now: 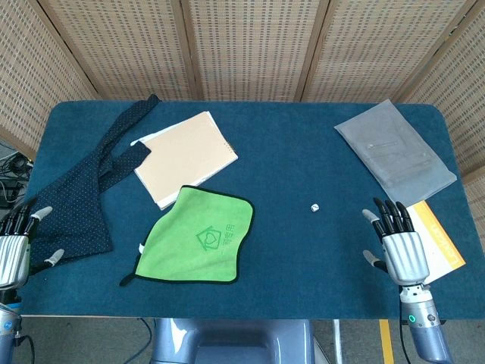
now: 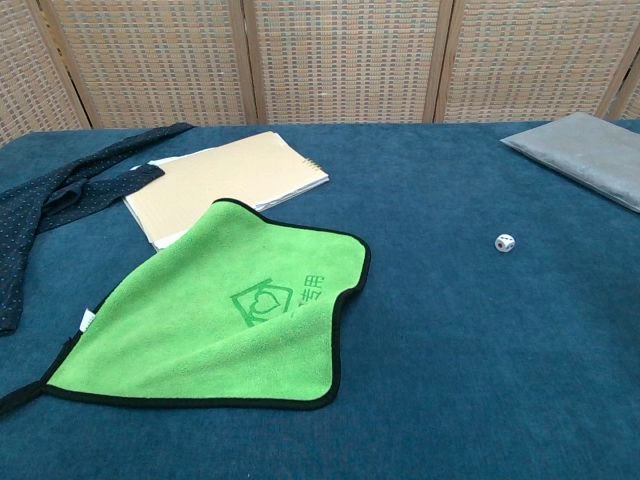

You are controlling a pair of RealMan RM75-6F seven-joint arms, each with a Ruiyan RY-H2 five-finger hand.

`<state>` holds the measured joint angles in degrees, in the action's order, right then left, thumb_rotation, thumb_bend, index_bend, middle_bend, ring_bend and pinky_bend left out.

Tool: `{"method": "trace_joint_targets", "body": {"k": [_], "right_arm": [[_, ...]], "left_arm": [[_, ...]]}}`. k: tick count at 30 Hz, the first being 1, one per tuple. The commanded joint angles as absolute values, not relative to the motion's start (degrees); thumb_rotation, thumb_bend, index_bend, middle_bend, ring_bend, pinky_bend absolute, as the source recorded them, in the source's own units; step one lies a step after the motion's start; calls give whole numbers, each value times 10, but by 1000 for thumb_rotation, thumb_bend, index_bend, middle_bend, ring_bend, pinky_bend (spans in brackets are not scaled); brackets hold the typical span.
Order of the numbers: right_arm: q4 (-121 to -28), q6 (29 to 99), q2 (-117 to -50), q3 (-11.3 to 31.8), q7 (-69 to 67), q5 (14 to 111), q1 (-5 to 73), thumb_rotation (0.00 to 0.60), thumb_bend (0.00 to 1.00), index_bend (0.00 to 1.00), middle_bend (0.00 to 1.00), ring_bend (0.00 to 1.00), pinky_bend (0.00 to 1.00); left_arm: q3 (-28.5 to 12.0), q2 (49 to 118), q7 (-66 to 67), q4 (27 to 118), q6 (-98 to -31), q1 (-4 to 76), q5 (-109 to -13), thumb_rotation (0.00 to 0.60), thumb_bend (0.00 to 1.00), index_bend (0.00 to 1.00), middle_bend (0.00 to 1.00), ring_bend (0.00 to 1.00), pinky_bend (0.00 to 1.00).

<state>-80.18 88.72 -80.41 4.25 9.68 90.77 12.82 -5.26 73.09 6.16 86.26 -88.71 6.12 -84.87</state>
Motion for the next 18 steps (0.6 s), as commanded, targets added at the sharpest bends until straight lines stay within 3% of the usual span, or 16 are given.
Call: {"method": "trace_joint_targets", "body": {"k": [1,18], "right_arm": [[-811,876,-797,42,107,898,128,600,150,12,0,0,0],[-817,834,-798,57,103,867,139,600,151,42,0,0,0]], "left_arm": [[-48,723,68,872,-879,63,-843,600,0,0,0,0,0],[-49,717,73,882,-888,58,-845,600,0,0,0,0,0]]}}
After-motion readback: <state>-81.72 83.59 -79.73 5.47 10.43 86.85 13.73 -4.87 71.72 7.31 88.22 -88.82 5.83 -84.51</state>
